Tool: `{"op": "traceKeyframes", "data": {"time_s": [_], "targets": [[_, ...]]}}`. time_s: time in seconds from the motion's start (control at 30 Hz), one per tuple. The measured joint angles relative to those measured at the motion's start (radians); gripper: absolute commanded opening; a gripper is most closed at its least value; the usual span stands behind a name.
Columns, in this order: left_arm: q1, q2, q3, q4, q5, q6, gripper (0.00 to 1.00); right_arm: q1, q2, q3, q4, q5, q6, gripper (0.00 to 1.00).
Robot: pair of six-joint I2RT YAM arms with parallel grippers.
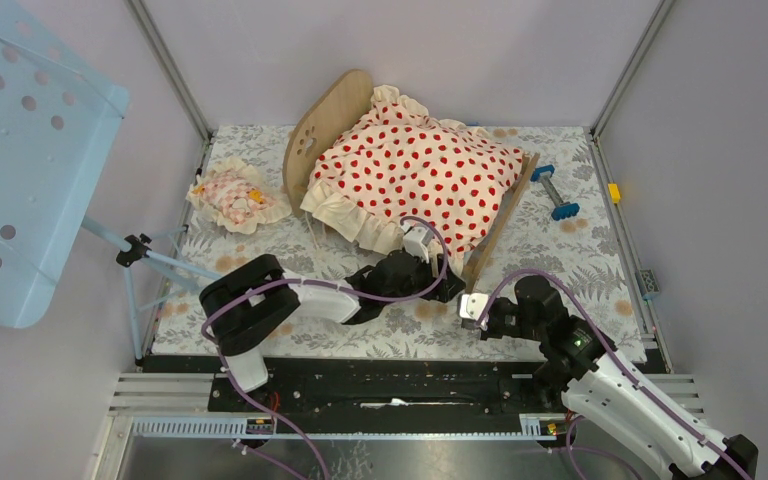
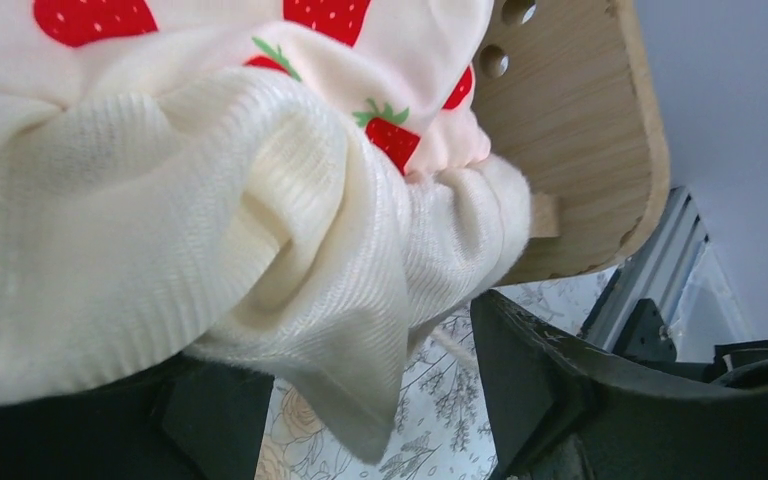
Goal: Set up the pet bed
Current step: Tie the ropes to the bed frame.
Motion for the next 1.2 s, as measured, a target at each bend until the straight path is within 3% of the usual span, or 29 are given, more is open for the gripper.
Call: {"op": "traceKeyframes", "data": {"time_s": [0.27,0.53,0.73,0.9,1.2], "targets": [[0.000,0.050,0.001,0.038,-0.020,-0.061,0.54,0.000,0.000,-0.001,0.000,-0.022,0.000,0.00],[0.000,0.080,0.011,0.086,-0.042,-0.109,0.51,0.000,0.002,-0.004,0.000,-0.049,0.004,0.00],[-0.003,0.106,0.013,0.161,-0.040,-0.156,0.18,0.000,0.002,-0.004,0.000,-0.057,0.010,0.00],[-0.007,0.125,0.021,0.188,-0.023,-0.175,0.02,0.000,-0.003,-0.009,-0.001,-0.055,0.015,0.00],[-0.007,0.116,0.020,0.180,-0.019,-0.140,0.00,0.000,-0.001,-0.014,0.011,-0.028,0.084,0.00]]}}
